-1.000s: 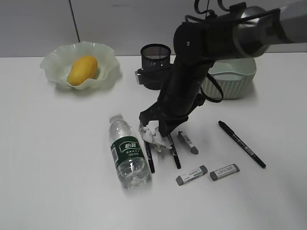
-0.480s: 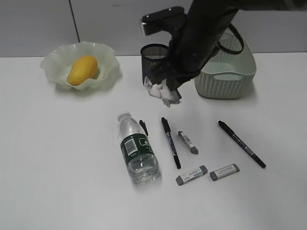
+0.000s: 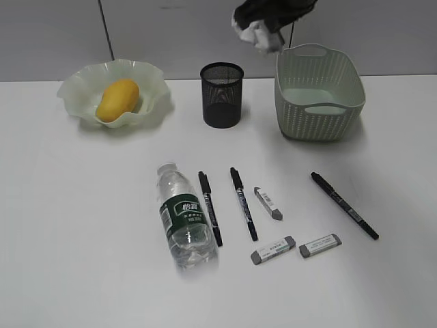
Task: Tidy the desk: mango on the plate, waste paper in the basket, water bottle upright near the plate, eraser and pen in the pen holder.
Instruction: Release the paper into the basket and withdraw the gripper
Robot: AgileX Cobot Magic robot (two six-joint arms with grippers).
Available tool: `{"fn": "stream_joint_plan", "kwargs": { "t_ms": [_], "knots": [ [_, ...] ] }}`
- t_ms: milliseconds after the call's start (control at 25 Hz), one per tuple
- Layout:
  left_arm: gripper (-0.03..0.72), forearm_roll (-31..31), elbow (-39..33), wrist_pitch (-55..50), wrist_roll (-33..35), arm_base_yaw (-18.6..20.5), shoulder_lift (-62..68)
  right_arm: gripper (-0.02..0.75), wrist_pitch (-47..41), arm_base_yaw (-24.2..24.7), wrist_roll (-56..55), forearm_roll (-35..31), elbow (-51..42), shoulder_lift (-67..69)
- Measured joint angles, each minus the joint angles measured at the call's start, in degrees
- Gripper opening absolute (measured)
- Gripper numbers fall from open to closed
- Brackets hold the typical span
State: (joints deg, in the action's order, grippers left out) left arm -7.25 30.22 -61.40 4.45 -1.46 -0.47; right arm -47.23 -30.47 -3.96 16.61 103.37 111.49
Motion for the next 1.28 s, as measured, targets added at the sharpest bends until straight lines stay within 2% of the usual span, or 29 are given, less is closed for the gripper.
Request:
{"fn": "stream_joint_plan", "kwargs": {
  "t_ms": [200, 480, 760, 1160, 1280],
  "knots": [
    [0.508, 0.0, 0.0, 0.0, 0.0, 0.0, 0.0, 0.014, 0.69, 7.31, -0.17, -0.4, 1.61, 0.0],
    [0.508, 0.0, 0.0, 0.02, 0.0, 0.0, 0.0, 0.014, 7.28, 12.45, -0.18, -0.59, 1.61, 0.41],
    [0.508, 0.0, 0.0, 0.07, 0.0, 0.0, 0.0, 0.014, 14.23, 13.57, -0.18, 0.64, 1.61, 4.84],
    [0.508, 0.0, 0.0, 0.07, 0.0, 0.0, 0.0, 0.015, 17.91, 13.9, 0.12, 6.55, 1.73, 13.8],
    [0.508, 0.0, 0.0, 0.07, 0.0, 0.0, 0.0, 0.071, 19.64, 13.9, 0.54, 7.76, 1.73, 14.7]
  ]
}}
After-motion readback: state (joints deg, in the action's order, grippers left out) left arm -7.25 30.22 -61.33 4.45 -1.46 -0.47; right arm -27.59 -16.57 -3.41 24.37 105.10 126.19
